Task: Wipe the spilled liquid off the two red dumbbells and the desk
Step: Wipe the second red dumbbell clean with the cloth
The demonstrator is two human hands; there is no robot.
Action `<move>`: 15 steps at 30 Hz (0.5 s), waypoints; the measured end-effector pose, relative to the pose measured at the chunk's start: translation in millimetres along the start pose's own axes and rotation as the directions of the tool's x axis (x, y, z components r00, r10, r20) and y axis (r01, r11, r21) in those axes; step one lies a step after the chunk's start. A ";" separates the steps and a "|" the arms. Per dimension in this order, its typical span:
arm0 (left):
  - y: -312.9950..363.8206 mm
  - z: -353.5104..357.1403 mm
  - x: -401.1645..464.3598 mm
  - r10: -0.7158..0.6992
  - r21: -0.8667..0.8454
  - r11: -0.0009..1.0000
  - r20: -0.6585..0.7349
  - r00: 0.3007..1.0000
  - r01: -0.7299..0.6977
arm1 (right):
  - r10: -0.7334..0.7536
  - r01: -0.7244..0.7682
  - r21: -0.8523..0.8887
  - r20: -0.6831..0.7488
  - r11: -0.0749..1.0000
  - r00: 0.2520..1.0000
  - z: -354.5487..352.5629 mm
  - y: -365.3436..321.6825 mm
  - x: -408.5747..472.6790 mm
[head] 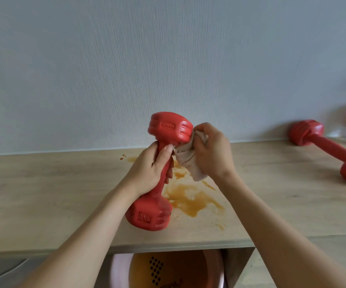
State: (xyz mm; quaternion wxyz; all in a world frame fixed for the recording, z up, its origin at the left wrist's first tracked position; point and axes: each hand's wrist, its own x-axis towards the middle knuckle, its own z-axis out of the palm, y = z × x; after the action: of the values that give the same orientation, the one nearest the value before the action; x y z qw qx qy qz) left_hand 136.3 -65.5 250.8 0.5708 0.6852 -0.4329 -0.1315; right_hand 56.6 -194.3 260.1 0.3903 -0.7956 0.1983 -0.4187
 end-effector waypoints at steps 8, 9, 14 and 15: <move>-4.4 -6.9 3.1 -0.017 0.207 0.978 -0.068 0.998 0.030 | 0.113 -0.101 0.192 -0.057 0.976 0.992 -5.7 -1.0 -4.9; -5.9 -8.1 3.6 -0.039 0.203 0.978 -0.083 0.996 0.055 | 0.091 -0.076 0.186 -0.077 0.980 0.993 -7.2 -4.2 -5.4; -5.3 -7.1 0.3 -0.050 0.084 0.995 0.000 0.999 0.050 | -0.148 0.158 0.069 -0.137 0.985 0.980 -1.3 -17.7 -19.2; -4.4 -7.7 -0.5 -0.056 0.063 0.996 0.003 0.998 0.056 | -0.200 0.205 0.024 -0.123 0.979 0.972 2.6 -17.9 -21.6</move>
State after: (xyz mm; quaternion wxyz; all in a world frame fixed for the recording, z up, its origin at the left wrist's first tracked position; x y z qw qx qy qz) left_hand 143.2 -60.1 249.2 0.5441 0.7144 -0.4186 -0.1353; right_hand 46.2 -168.3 262.3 0.3473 -0.7779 0.1316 -0.5069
